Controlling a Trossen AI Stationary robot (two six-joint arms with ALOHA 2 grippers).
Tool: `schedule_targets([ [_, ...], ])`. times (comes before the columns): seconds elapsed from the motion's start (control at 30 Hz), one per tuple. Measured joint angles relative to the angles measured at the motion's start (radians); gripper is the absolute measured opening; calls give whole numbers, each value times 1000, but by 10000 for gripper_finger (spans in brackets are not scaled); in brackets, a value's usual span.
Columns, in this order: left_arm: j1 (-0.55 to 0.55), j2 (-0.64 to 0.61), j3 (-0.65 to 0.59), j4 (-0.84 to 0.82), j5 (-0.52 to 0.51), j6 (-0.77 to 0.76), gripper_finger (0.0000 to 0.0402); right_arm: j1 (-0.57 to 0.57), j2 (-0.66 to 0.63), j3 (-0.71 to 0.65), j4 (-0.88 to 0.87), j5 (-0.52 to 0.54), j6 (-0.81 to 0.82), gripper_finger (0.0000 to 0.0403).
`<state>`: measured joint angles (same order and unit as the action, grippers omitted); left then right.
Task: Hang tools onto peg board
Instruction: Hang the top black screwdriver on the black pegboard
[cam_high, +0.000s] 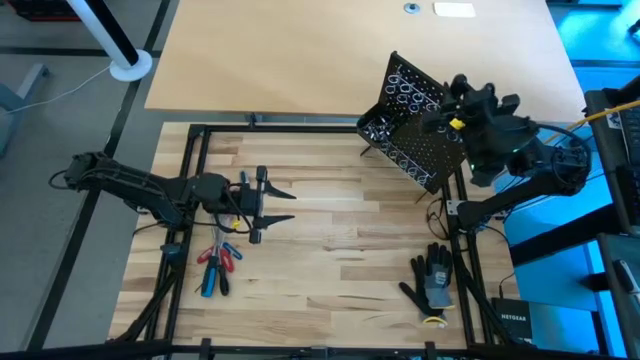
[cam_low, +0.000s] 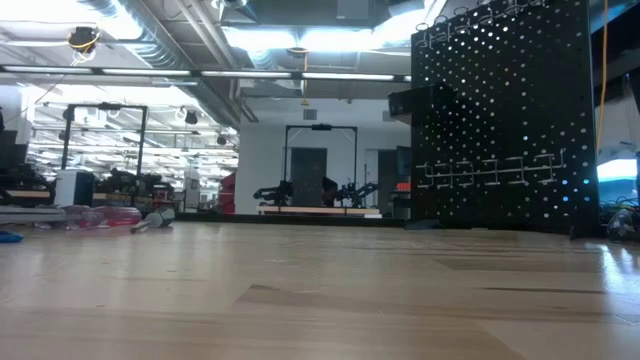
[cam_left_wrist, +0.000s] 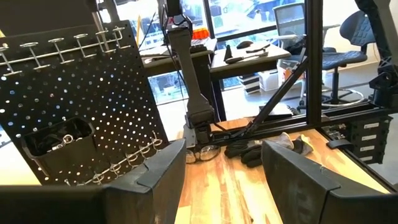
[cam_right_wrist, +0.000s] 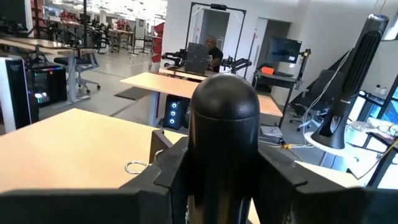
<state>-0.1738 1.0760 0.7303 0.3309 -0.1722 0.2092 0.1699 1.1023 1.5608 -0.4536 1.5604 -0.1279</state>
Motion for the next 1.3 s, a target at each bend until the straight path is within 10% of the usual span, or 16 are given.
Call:
schedule_targets([
  [0.4, 0, 0, 0, 0, 0, 0, 200, 0, 8, 0, -288, -25, 293, 133],
  [1.3, 0, 0, 0, 0, 0, -1, 200, 0, 7, 0, -488, -95, 300, 157],
])
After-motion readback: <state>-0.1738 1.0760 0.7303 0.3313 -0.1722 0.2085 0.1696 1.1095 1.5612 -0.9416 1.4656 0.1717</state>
